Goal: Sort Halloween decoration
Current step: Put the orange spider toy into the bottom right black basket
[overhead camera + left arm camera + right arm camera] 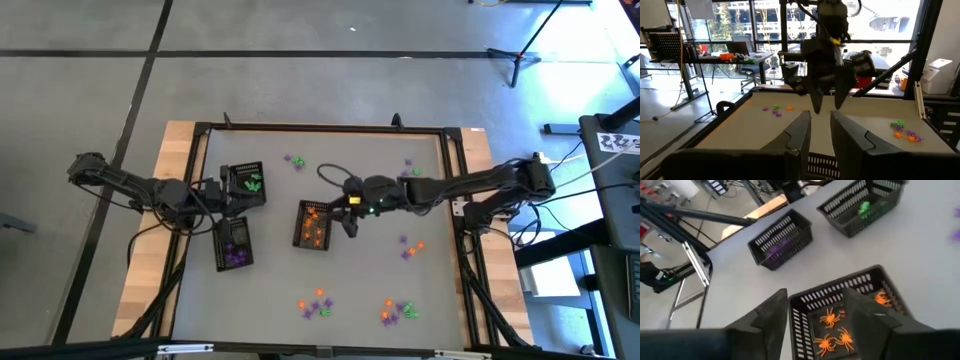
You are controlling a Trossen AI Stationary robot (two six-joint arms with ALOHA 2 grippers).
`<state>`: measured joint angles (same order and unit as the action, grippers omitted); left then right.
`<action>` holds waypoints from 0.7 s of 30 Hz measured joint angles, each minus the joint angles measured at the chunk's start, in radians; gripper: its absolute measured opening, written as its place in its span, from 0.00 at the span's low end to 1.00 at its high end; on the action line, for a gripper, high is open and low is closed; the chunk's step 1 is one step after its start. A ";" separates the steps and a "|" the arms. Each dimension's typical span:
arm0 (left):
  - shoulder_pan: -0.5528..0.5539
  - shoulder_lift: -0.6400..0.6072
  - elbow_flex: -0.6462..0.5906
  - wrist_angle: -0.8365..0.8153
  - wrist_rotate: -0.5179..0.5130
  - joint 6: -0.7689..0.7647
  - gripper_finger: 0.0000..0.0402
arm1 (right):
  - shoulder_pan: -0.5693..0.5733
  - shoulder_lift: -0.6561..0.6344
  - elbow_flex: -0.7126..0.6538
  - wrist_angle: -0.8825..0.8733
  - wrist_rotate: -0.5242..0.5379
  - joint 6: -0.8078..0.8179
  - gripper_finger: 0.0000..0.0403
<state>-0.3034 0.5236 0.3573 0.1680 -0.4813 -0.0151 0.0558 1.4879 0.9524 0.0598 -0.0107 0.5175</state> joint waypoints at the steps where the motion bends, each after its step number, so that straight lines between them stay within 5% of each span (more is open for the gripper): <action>1: 0.000 0.000 0.000 0.000 0.000 0.000 0.17 | -0.001 -0.016 0.026 -0.075 0.004 -0.001 0.50; 7: 0.000 0.000 0.000 -0.003 0.000 -0.001 0.17 | 0.005 -0.076 0.169 -0.652 0.223 0.020 0.49; 14: 0.000 0.000 0.000 -0.003 0.002 -0.010 0.17 | -0.029 -0.092 0.105 -1.145 0.424 0.288 0.45; 21: 0.000 0.000 0.000 -0.002 0.003 -0.010 0.17 | -0.125 -0.120 -0.071 -1.140 0.421 0.411 0.45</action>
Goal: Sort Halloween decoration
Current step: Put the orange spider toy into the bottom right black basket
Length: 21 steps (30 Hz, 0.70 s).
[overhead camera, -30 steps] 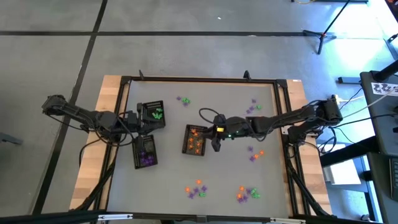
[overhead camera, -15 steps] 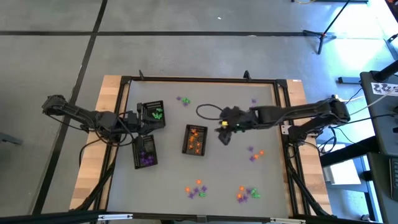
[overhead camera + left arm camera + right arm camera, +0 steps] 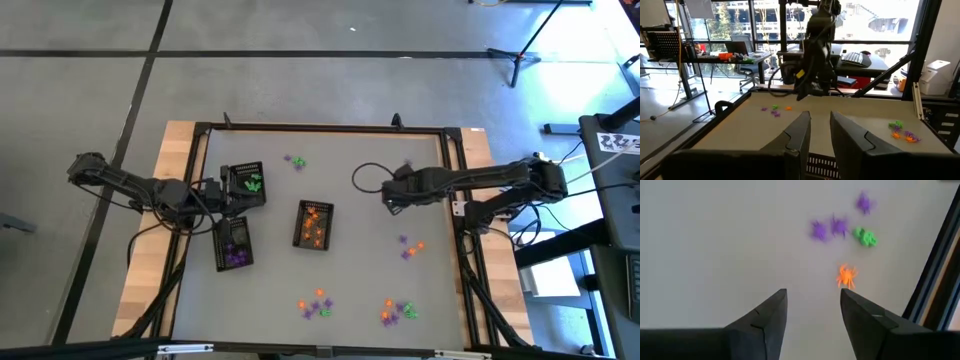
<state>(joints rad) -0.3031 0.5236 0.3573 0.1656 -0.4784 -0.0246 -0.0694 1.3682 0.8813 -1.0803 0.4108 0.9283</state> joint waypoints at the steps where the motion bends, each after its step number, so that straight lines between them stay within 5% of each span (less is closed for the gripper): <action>1: 0.000 0.000 0.000 0.000 0.000 0.000 0.17 | -0.019 -0.003 -0.024 0.008 -0.010 -0.001 0.45; 21: 0.000 0.000 0.000 0.002 -0.002 0.001 0.17 | -0.355 -0.075 -0.362 0.394 -0.133 -0.046 0.45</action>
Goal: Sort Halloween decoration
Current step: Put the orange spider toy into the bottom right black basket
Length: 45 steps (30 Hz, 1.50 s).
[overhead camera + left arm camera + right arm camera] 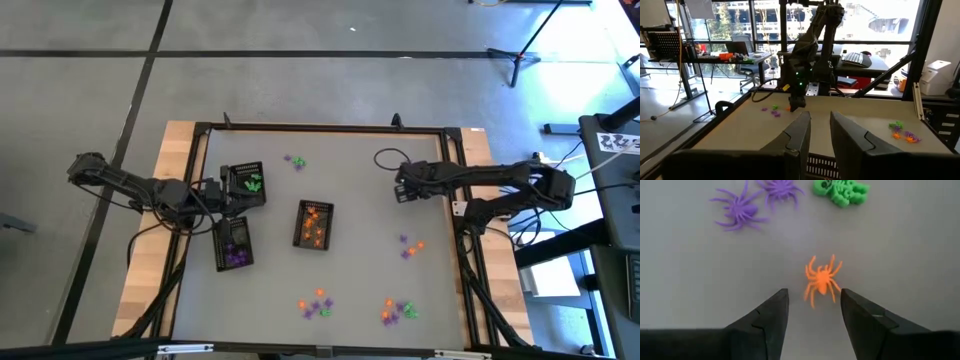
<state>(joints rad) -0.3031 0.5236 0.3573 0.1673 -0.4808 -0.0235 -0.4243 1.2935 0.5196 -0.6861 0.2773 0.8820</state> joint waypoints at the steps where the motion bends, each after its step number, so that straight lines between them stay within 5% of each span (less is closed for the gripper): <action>1: 0.000 0.000 0.000 0.000 0.000 0.000 0.17 | -0.010 -0.001 -0.009 0.011 -0.001 -0.001 0.45; 8: 0.000 0.000 0.000 0.000 -0.001 0.000 0.17 | -0.021 0.000 -0.025 0.061 0.007 -0.026 0.39; 18: 0.000 0.000 0.000 0.000 -0.001 0.000 0.17 | -0.021 -0.001 -0.025 0.094 0.014 -0.085 0.02; 24: 0.000 0.000 0.000 0.000 -0.006 0.000 0.17 | -0.019 0.000 0.043 0.079 -0.035 -0.116 0.03; 38: 0.000 0.000 0.000 -0.002 -0.006 0.001 0.17 | 0.178 -0.001 0.258 0.047 0.006 -0.141 0.01; 45: 0.000 0.000 0.000 -0.002 -0.006 0.000 0.17 | 0.102 -0.002 0.218 -0.077 -0.002 -0.146 0.05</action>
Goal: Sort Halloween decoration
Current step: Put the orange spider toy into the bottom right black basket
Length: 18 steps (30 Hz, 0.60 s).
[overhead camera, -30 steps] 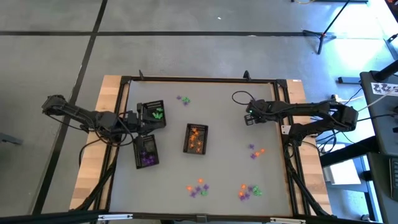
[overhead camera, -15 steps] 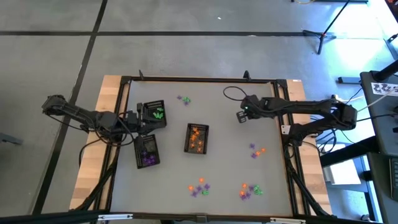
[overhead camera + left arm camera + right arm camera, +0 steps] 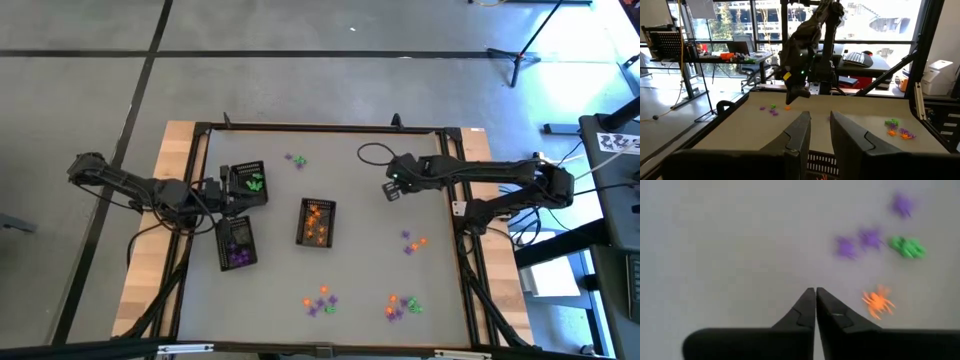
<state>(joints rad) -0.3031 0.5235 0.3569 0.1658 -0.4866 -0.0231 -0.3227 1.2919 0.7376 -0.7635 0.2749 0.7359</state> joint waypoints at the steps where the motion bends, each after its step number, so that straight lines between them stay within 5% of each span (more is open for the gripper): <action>1: 0.000 0.000 0.000 0.000 0.000 0.000 0.17 | -0.018 0.000 -0.015 -0.004 -0.004 -0.002 0.07; 11: 0.000 0.000 0.000 0.000 0.000 0.000 0.17 | -0.183 0.000 -0.186 0.101 -0.050 -0.013 0.36; 18: 0.000 0.000 0.000 0.000 0.000 0.000 0.17 | -0.229 -0.006 -0.260 0.211 -0.065 -0.012 0.41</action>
<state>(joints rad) -0.3031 0.5232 0.3565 0.1658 -0.4862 -0.0228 -0.5522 1.2861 0.4777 -0.5520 0.2096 0.7242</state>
